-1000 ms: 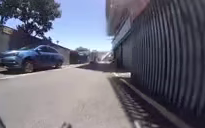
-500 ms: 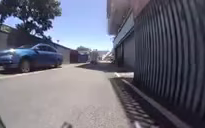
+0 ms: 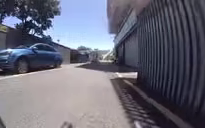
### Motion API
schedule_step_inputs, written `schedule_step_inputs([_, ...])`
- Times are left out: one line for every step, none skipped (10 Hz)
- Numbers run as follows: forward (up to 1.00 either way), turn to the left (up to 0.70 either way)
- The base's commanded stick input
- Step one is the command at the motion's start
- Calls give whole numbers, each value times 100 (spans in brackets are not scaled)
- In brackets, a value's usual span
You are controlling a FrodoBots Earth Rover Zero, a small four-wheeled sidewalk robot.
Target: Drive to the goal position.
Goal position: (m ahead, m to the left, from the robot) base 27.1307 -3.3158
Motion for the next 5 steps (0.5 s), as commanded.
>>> schedule_step_inputs([45,0])
schedule_step_inputs([45,0])
schedule_step_inputs([45,0])
schedule_step_inputs([45,0])
schedule_step_inputs([45,0])
